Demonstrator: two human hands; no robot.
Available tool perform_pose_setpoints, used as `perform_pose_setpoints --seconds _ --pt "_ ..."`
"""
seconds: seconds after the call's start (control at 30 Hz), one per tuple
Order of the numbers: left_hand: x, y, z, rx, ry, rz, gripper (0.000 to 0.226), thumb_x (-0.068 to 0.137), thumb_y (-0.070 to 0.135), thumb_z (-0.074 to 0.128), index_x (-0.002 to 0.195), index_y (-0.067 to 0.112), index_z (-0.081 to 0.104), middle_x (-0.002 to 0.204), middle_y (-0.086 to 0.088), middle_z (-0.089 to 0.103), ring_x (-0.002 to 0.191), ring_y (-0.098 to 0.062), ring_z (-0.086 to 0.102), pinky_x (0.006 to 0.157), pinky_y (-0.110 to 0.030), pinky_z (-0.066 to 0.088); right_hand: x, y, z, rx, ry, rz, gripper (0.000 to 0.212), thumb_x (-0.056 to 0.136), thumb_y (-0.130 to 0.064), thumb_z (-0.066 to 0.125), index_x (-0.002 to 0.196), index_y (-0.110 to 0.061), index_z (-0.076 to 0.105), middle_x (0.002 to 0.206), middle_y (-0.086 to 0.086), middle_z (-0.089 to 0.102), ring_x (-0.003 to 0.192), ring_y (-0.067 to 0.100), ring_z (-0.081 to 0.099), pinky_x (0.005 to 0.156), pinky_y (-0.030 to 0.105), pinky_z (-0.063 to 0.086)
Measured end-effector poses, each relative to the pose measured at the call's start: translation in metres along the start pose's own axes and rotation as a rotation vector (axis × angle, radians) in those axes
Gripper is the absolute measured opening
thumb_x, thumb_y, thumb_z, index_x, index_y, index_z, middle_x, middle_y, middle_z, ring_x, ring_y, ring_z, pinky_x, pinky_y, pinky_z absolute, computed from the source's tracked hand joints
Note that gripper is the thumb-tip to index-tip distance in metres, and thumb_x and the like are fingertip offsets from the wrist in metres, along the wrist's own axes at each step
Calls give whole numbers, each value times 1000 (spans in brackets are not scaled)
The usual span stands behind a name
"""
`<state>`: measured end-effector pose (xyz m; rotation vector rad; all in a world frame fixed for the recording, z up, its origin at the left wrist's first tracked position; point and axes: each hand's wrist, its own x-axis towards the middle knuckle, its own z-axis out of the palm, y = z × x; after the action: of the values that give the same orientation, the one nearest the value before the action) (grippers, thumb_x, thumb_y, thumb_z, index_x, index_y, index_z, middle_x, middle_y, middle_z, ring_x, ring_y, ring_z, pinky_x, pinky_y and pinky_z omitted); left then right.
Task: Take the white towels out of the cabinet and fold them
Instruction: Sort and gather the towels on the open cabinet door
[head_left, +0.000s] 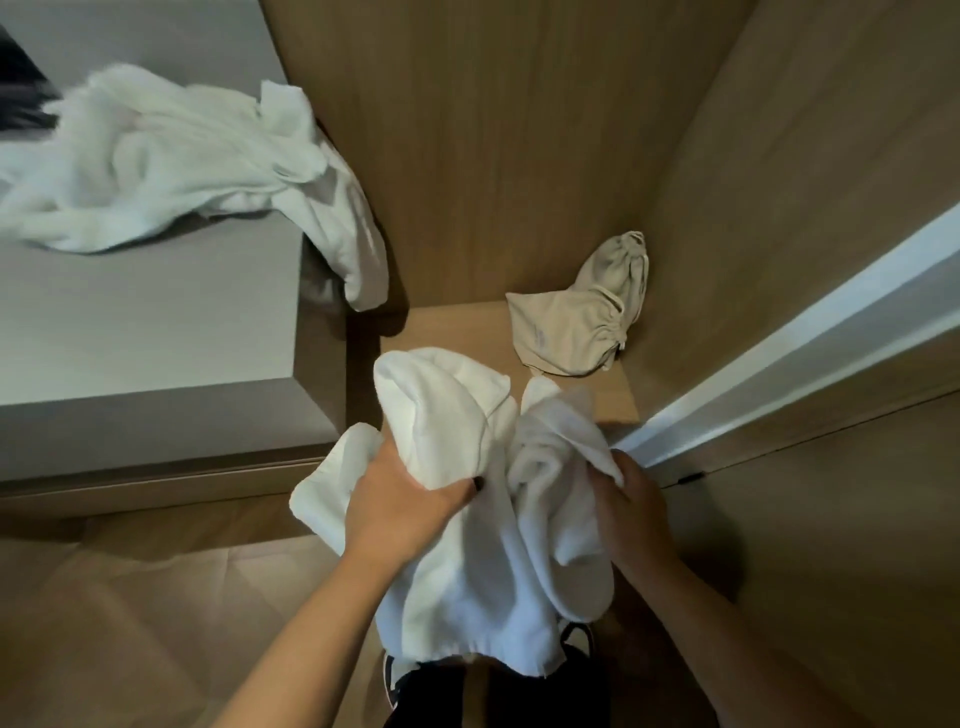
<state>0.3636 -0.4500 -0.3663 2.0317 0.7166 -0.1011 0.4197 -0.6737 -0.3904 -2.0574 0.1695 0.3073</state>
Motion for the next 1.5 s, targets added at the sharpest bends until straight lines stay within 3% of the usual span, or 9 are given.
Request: perform_pose_setpoints --seconds 0.2,0.33,0.47,0.73,0.9,1.0,1.13,1.27,1.5 --pt "-6 24 -65 -90 -3 74 55 51 53 78 96 47 48 94 23 59 86 2 56 64 -19 41 -28 -67 -2 -73 73 -116 23 90 -51 51 91 -33 65 90 -3 69 86 19 64 77 36 51" --pt "-10 44 -102 -102 0 109 49 51 51 76 91 48 48 93 20 61 85 -3 59 65 -25 47 -42 -108 1 -4 5 -192 25 66 0 87 87 1 74 79 17 72 71 36 72 62 39 60" --pt "-13 69 -131 -64 40 133 54 54 47 79 99 40 51 94 18 60 88 -10 59 74 -37 53 -45 -134 9 246 54 -79 7 97 -12 59 99 -17 63 96 7 69 98 27 63 85 33 46" --pt "-7 118 -171 -260 144 138 49 46 40 79 91 32 61 88 10 68 82 -11 65 65 -33 56 -9 -197 -22 316 13 -220 18 99 -20 57 90 -17 72 77 -4 72 70 0 65 55 10 46" --pt "7 130 -198 -343 295 153 53 46 45 84 92 41 58 90 21 65 86 -1 61 63 -25 47 15 -235 -28 434 36 -192 16 97 -22 60 89 -12 70 87 14 70 80 23 66 66 36 49" --pt "19 138 -218 -346 404 194 55 47 45 85 95 38 60 89 19 68 85 -2 63 61 -25 46 27 -257 -22 445 73 -237 20 96 -20 58 82 -8 66 76 11 67 68 15 61 56 29 45" --pt "39 157 -259 -183 570 303 58 47 48 81 98 32 58 91 17 64 85 -10 61 60 -27 44 39 -278 -12 478 50 -262 25 93 -17 59 70 -9 61 60 -2 58 53 6 53 44 18 40" --pt "66 178 -307 138 693 516 70 62 51 79 123 33 48 108 13 61 94 -19 55 70 -32 39 48 -302 7 388 50 -291 19 90 -16 65 77 -2 64 68 14 60 59 12 54 48 21 41" --pt "127 199 -380 649 825 958 50 70 27 75 109 25 45 83 -10 64 70 -38 59 55 -33 35 58 -336 76 386 85 -298 17 87 -14 69 80 1 66 72 15 64 63 17 57 51 23 44"
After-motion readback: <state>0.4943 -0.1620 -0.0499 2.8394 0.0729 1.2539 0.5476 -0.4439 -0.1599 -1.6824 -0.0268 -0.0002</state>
